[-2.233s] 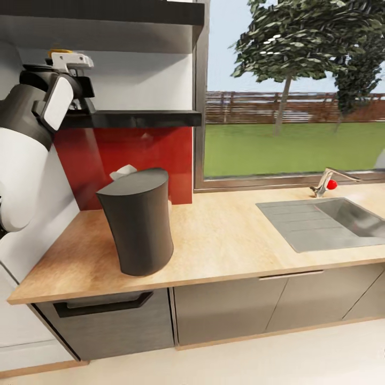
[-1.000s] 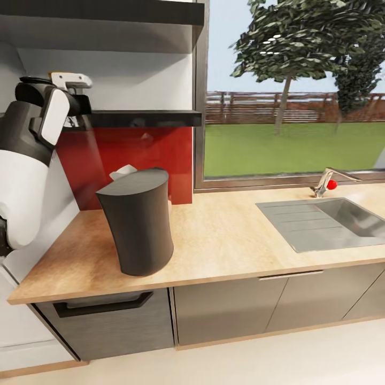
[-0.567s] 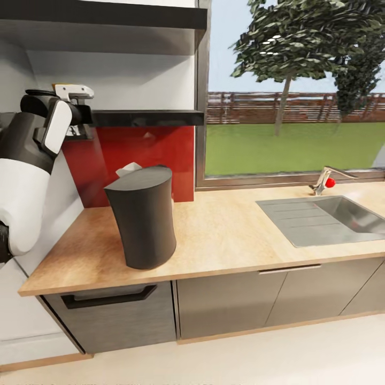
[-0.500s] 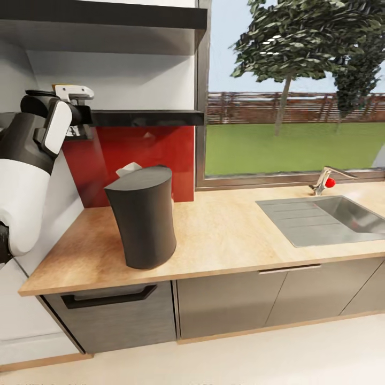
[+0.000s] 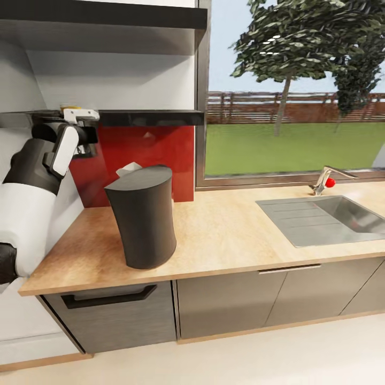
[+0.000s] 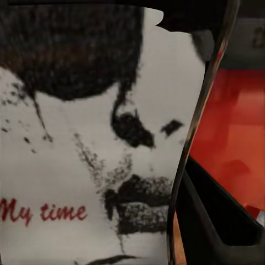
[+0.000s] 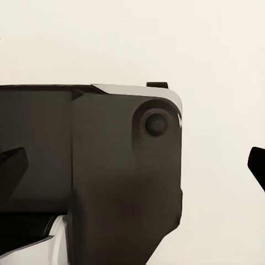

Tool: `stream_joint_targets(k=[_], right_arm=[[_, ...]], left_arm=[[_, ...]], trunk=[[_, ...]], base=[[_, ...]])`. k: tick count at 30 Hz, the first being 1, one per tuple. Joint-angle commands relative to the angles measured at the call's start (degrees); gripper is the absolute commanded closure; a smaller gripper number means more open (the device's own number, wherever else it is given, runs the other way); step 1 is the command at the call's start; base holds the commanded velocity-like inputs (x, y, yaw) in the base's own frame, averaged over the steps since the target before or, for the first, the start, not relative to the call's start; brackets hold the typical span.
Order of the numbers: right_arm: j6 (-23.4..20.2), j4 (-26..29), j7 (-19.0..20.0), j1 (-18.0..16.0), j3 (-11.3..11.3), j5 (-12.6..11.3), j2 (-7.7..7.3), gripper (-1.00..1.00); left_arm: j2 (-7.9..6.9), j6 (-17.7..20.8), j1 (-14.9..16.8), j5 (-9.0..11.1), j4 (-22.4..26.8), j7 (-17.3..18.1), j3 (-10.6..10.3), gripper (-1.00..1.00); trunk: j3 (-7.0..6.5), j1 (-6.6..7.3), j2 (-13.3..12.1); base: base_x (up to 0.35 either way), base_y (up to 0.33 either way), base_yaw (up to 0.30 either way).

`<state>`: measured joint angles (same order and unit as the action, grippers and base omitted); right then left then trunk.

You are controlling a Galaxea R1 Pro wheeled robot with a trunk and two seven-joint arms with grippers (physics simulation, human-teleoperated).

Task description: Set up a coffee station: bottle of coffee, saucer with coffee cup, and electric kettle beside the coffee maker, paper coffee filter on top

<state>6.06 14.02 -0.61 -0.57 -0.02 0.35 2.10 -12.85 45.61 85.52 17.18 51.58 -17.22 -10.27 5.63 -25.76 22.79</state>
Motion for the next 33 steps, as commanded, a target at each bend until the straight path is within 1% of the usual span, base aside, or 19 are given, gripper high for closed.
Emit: stream_joint_targets(k=[1,3,5,7,9,10,12,15,21,24,25,27,29,31,33], right_arm=[[0.2,0.0,-0.1,0.0,0.0,0.1,0.01,-1.00],[0.2,0.0,0.0,0.0,0.1,0.1,0.01,-1.00],[0.2,0.0,-0.1,0.0,0.1,0.1,0.01,-1.00],[0.2,0.0,-0.1,0.0,0.1,0.1,0.01,-1.00],[0.2,0.0,-0.1,0.0,0.1,0.1,0.01,-1.00],[0.2,0.0,-0.1,0.0,0.1,0.1,0.01,-1.00],[0.2,0.0,0.0,0.0,0.1,0.1,0.01,-1.00],[0.2,0.0,-0.1,0.0,0.1,0.1,0.01,-1.00],[0.2,0.0,-0.1,0.0,0.1,0.1,0.01,-1.00],[0.2,0.0,-0.1,0.0,0.1,0.1,0.01,-1.00],[0.2,0.0,-0.1,0.0,0.1,0.1,0.01,-1.00],[0.2,0.0,0.0,0.0,0.1,0.1,0.01,-1.00],[0.2,0.0,0.0,0.0,0.1,0.1,0.03,-1.00],[0.2,0.0,0.0,0.0,0.1,0.1,0.04,-1.00],[0.3,0.0,0.0,0.0,0.1,0.1,0.04,-1.00]], left_arm=[[-0.57,0.2,-1.6,0.5,1.7,-0.4,-0.1,1.00],[-0.94,0.2,-3.7,0.5,3.8,-0.4,0.3,1.00],[-1.13,0.1,-5.8,0.5,5.8,-0.4,1.4,1.00],[-1.41,0.2,-6.9,0.4,6.9,-0.4,2.6,1.00],[-2.07,0.2,-7.3,0.4,7.3,-0.4,3.2,1.00],[-2.77,0.2,-7.4,0.5,7.4,-0.3,3.4,1.00],[-3.67,0.2,-7.6,0.5,7.6,-0.3,3.6,1.00],[-4.13,0.1,-9.2,0.5,7.7,-0.3,3.7,1.00],[-4.29,-0.4,-14.7,0.5,8.6,0.0,3.8,1.00],[-4.29,-0.9,-19.4,0.4,10.5,1.8,4.0,1.00],[-4.29,-1.3,-20.4,0.4,10.9,2.0,4.5,1.00],[-4.29,-3.0,-22.2,0.3,11.2,2.3,6.0,1.00],[-4.29,-6.4,-24.4,-0.2,11.4,2.4,7.5,1.00],[-4.34,-8.1,-25.8,-0.4,11.4,2.5,8.1,1.00],[-4.38,-9.0,-27.2,-0.5,11.4,2.5,8.4,1.00]], trunk=[[0.12,-0.03,0.1],[0.12,-0.03,0.1],[0.12,-0.03,0.1],[0.12,-0.03,0.1],[0.12,-0.03,0.1],[0.12,-0.03,0.1],[0.12,-0.03,0.1],[0.12,-0.03,0.1],[0.12,-0.03,0.1],[0.12,-0.03,0.1],[0.12,-0.03,0.1],[0.12,-0.03,0.1],[0.12,-0.03,0.1],[0.12,-0.03,0.1],[0.12,-0.03,0.1]], base=[[0.000,0.000,0.000],[0.000,0.000,0.000],[0.000,0.000,0.000],[0.000,0.000,0.000],[0.000,0.000,0.000],[0.000,0.000,0.000],[0.000,0.000,0.000],[0.000,0.000,0.000],[0.000,0.000,0.000],[0.000,0.000,0.000],[0.000,0.000,0.000],[0.000,0.000,0.000],[0.000,0.000,0.000],[0.000,0.000,0.000],[0.000,0.000,0.000]])
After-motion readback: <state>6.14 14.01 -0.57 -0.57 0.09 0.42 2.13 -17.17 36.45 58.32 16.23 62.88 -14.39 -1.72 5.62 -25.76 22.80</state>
